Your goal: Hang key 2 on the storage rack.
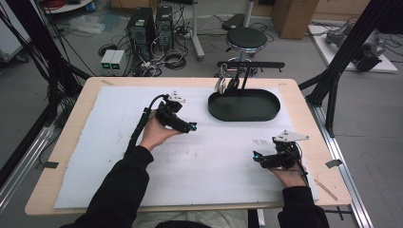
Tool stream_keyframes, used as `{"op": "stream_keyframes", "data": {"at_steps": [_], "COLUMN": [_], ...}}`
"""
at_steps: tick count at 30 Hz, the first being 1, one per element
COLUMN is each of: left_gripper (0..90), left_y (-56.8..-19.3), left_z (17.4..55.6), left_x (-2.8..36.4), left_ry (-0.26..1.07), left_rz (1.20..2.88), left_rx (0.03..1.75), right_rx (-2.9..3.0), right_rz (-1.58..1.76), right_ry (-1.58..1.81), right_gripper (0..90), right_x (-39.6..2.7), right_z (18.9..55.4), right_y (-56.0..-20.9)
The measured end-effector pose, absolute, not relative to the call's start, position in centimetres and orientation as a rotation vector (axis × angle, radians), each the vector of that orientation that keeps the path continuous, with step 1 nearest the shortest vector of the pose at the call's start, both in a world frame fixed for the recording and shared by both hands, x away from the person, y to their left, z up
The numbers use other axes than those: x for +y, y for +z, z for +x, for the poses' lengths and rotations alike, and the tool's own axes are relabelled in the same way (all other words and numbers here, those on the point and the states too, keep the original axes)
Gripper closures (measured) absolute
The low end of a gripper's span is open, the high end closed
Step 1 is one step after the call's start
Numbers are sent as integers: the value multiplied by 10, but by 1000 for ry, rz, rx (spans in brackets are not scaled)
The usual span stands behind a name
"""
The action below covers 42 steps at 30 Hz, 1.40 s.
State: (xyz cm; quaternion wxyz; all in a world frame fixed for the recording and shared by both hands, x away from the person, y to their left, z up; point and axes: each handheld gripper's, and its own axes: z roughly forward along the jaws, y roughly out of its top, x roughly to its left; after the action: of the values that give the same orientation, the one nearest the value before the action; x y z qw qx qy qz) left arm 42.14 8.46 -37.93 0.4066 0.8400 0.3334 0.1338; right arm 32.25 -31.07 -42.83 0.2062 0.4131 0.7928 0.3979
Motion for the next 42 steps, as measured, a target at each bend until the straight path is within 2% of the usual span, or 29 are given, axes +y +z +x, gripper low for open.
{"op": "stream_keyframes", "data": {"at_steps": [16, 21, 42], "left_gripper": [17, 17, 17], "left_y": [-400, -400, -406], "left_z": [390, 379, 326], "left_x": [141, 156, 219], "left_ry": [362, 406, 508], "left_rz": [2090, 2054, 1948], "left_rx": [932, 943, 886], "right_rx": [2216, 2217, 2231], "right_rz": [1139, 1144, 1130], "right_ry": [1098, 1091, 1084], "right_gripper": [7, 7, 7], "right_x": [-308, -308, -306], "right_z": [323, 324, 322], "right_y": [-429, -429, -430]}}
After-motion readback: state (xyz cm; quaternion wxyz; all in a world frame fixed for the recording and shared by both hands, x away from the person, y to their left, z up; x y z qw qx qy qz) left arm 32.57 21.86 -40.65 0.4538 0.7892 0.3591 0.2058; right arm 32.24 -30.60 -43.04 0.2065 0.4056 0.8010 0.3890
